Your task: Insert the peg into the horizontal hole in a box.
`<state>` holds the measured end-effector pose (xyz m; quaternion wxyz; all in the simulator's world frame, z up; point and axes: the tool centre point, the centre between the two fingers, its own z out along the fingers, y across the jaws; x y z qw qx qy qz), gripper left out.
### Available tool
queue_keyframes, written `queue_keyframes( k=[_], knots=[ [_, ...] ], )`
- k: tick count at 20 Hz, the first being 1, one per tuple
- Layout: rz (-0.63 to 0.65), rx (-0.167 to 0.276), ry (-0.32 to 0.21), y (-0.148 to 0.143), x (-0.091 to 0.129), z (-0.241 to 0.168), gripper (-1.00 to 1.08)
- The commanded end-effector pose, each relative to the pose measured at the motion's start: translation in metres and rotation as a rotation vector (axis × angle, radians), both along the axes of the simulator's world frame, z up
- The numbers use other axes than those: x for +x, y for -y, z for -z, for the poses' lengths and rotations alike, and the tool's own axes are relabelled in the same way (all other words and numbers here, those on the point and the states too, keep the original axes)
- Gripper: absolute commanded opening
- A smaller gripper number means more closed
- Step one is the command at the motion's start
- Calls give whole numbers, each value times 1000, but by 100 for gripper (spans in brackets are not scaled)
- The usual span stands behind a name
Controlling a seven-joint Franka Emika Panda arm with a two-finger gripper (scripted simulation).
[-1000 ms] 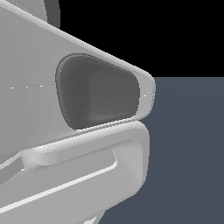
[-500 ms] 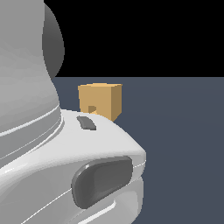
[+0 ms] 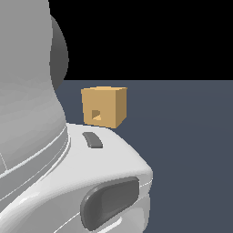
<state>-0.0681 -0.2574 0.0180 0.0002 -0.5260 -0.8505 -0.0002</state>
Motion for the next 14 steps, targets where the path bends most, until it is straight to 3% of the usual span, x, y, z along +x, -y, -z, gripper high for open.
queue_keyframes(
  k=[1, 14],
  knots=[
    [0, -1, 0, 0, 0, 0, -100],
    [37, 0, 0, -11, -9, -1, -100]
  ],
)
